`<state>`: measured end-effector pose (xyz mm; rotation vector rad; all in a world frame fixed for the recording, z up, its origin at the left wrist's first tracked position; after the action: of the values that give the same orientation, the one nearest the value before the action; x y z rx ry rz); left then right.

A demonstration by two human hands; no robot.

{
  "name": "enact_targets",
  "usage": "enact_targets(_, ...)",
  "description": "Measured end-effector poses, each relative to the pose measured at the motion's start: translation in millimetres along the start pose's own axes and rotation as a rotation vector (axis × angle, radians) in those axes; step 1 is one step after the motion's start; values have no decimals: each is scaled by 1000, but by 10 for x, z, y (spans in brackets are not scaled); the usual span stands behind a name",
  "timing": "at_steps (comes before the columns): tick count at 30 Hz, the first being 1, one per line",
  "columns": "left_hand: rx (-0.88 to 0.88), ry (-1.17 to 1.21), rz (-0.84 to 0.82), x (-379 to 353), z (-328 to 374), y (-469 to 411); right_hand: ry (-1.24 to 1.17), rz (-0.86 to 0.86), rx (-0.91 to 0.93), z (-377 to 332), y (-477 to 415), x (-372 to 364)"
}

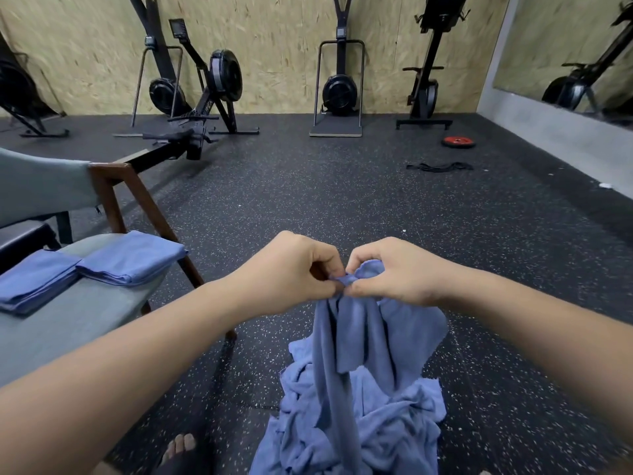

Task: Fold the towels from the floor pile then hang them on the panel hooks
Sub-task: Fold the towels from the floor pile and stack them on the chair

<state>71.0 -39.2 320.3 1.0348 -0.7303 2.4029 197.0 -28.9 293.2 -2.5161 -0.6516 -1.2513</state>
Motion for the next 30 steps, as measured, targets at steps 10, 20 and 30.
enact_targets(10, 128, 29, 21, -156, -322, -20, 35, 270, 23, -21, 21, 471)
enact_targets(20, 190, -104, -71, -345, -887, 33, -96, 539, -90, 216, 154, 1007)
enact_targets(30, 299, -129, -63, -178, -1276, 123, -92, 628, -188, 544, 227, 1155)
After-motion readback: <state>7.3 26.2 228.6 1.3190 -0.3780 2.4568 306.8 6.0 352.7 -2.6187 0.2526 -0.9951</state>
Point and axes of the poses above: each hand's wrist, its own y-axis away from the middle knuckle, its own x-axis out of the back of the hand, z = x × y, the point moved 10 cm from there along -y, towards the middle knuckle, and after that the axes turned 8 degrees about y, right-handed, at the moved point
